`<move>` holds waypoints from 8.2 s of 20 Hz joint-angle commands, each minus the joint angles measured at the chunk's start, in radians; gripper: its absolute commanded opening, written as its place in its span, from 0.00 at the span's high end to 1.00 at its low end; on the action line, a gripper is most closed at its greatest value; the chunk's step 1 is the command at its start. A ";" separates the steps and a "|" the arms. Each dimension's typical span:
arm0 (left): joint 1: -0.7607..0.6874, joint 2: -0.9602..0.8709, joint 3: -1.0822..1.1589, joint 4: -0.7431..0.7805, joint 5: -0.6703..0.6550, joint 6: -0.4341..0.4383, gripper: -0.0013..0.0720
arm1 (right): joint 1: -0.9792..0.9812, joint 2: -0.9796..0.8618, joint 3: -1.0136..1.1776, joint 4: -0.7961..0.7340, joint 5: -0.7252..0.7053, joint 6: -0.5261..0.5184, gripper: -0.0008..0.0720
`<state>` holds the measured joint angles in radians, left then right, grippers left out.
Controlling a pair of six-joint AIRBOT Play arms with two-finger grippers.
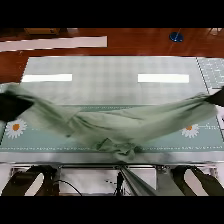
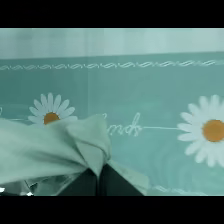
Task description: Fold the shirts.
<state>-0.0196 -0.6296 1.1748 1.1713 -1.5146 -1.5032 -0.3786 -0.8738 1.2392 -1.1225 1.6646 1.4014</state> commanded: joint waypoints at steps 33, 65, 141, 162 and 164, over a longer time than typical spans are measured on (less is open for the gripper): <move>-0.101 -0.656 -0.351 -0.133 0.845 0.176 0.95 | 0.005 -0.119 -0.382 0.107 -0.093 -0.127 0.31; -0.101 -0.656 -0.351 -0.133 0.844 0.210 0.95 | 0.613 -0.257 -0.760 0.375 -0.745 0.019 0.63; 0.000 -0.398 -0.548 -0.117 0.815 0.090 0.95 | 0.610 -0.450 -0.170 -0.371 -1.038 0.222 0.95; 0.075 -0.512 -0.250 -0.253 0.195 0.146 0.02 | 0.072 -0.148 -0.027 -0.713 -0.425 0.086 0.33; -0.029 -0.518 -0.350 -0.410 0.270 0.191 0.02 | -0.075 -0.113 -0.120 -0.528 -0.465 0.061 0.34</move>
<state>0.0471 -1.1458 0.9112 0.9363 -1.2293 -1.3544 -0.2619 -1.0428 1.2015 -1.8069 1.1568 1.5124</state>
